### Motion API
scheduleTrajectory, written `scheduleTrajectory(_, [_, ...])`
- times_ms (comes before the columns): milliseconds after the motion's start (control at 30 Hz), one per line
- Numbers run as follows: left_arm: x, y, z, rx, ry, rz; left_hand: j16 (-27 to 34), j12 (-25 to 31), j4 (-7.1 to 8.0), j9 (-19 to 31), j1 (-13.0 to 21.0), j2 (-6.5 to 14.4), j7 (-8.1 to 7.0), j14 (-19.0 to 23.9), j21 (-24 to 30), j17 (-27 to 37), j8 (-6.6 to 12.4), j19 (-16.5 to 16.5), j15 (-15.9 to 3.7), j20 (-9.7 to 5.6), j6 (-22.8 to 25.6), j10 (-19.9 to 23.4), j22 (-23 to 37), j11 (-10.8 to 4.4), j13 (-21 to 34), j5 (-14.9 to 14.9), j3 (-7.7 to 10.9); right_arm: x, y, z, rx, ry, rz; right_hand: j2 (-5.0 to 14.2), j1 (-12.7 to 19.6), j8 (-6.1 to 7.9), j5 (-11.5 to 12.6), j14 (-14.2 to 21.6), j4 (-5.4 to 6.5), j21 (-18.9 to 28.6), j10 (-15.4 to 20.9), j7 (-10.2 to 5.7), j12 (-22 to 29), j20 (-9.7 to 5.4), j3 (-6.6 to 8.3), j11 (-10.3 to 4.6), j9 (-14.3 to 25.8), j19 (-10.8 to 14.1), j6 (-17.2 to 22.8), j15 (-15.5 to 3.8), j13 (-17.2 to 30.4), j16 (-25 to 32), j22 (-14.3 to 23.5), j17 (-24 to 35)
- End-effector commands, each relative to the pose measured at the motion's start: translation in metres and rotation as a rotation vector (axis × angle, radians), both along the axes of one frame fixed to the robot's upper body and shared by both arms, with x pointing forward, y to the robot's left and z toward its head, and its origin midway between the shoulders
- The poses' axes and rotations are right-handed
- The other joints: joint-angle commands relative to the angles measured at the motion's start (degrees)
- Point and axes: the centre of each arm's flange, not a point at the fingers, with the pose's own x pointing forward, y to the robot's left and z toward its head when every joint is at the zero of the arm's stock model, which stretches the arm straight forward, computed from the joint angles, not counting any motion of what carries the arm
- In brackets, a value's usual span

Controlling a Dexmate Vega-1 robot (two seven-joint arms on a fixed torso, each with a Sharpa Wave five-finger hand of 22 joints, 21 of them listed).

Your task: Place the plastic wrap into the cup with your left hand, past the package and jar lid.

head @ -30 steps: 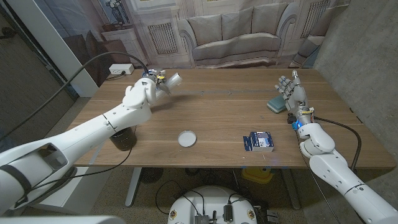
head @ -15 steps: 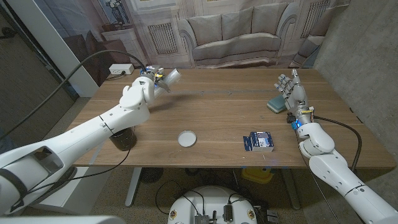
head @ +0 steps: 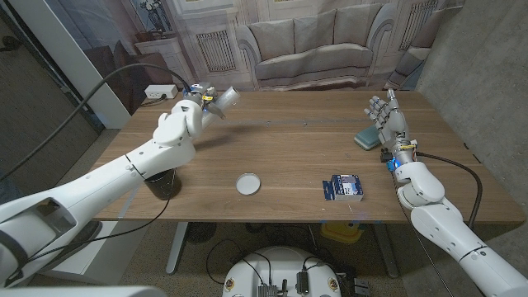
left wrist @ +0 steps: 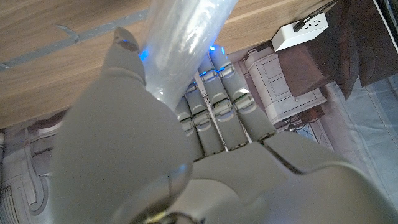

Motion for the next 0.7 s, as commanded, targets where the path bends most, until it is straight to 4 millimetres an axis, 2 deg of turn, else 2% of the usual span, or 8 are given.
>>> scheduleTrajectory(33, [-0.020, 0.010, 0.010, -0.058, -0.009, -0.024, 0.2, 0.3, 1.10, 0.2, 7.4, 7.2, -1.95, 4.2, -0.1, 0.3, 0.07, 0.6, -6.41, -1.12, 4.6, 1.0, 0.2, -0.84, 0.6, 0.1, 1.35, 0.000, 0.000, 0.002, -0.005, 0.000, -0.007, 0.18, 0.3, -0.10, -0.3, 0.6, -0.08, -0.1, 0.3, 0.23, -0.2, -0.76, -0.04, 0.20, 0.1, 0.6, 0.4, 0.10, 0.1, -0.3, 0.2, 0.1])
scheduleTrajectory(700, [-0.052, 0.027, 0.017, -0.136, -0.092, -0.155, 0.3, 0.3, 1.28, 0.3, 7.4, 7.2, -2.05, 4.4, -0.1, 0.7, -0.02, 0.7, -6.42, -1.05, 4.4, 0.8, 0.2, -0.51, 2.4, 0.0, 1.55, -0.002, -0.003, -0.002, 0.014, -0.015, -0.020, 0.24, 0.2, -0.08, -0.3, 0.7, -0.11, -0.4, 0.4, 0.27, -0.2, -0.79, -0.16, 0.15, 0.1, 0.8, 0.4, 0.10, 0.1, -0.3, 0.2, 0.1])
